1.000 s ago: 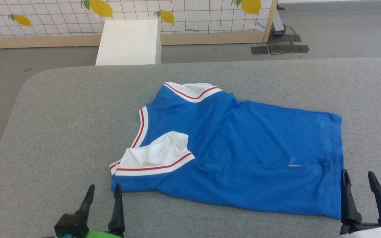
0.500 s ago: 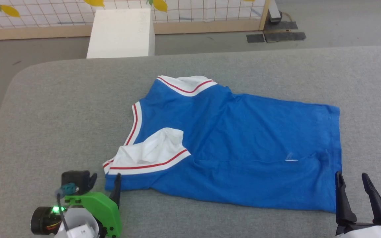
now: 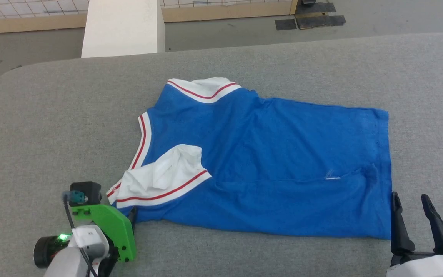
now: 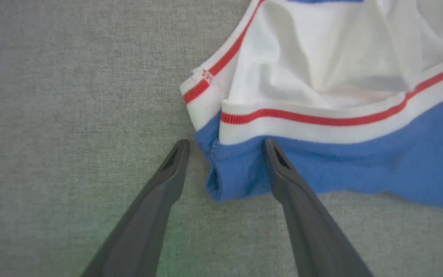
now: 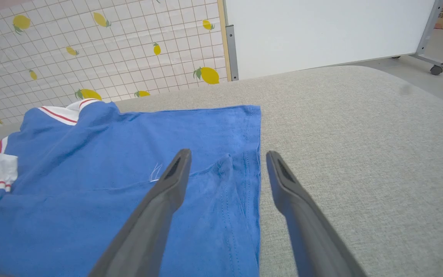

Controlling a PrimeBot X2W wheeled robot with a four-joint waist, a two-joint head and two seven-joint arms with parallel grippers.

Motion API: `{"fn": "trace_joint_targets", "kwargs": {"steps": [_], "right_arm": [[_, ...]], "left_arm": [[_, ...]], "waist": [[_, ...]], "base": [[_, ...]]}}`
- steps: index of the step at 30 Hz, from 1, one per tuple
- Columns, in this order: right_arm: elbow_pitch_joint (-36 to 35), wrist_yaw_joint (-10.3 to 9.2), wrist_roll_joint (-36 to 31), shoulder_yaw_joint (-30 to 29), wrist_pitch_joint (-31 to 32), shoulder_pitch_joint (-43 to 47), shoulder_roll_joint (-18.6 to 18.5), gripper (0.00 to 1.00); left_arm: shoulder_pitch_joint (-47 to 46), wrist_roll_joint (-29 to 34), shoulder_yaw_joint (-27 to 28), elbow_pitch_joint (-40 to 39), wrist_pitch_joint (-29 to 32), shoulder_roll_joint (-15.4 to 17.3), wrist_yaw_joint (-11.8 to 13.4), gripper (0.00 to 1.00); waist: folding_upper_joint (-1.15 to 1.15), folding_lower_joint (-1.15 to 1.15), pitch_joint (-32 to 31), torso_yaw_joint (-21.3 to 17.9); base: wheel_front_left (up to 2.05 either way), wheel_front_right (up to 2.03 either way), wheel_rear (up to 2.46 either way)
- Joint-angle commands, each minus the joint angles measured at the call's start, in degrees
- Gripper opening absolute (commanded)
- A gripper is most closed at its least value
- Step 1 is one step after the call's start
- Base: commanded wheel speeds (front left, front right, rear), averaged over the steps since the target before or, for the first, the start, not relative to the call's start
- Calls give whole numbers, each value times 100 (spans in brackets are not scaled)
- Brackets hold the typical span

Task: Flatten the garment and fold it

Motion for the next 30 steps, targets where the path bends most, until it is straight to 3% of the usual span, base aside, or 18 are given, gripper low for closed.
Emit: {"fn": "trace_joint_targets", "kwargs": {"steps": [1,2,10,19,30], "right_arm": [[-9,-8,-41,16,33,-117,11,100],[-34,-8,-63,23,56,-131,11,100],[-209,-8,-58,91,386,-326,-279,100],[-23,-8,232,-109,2533,-326,-672,100],[174,-8,321,-124,3666,-238,-506,100]], "left_arm": [[-9,-100,-29,155,212,-72,51,32],[-21,-125,-18,144,243,-90,75,0],[-40,-295,40,59,49,-193,22,0],[-53,-307,12,-108,-122,-225,16,0],[-219,-266,-99,-195,-140,-229,13,0]], "waist": [[50,0,39,-22],[50,0,51,-24],[50,0,178,34],[50,0,273,161],[50,0,434,315]], "base": [[0,0,0],[0,0,0],[0,0,0],[0,0,0],[0,0,0]]}}
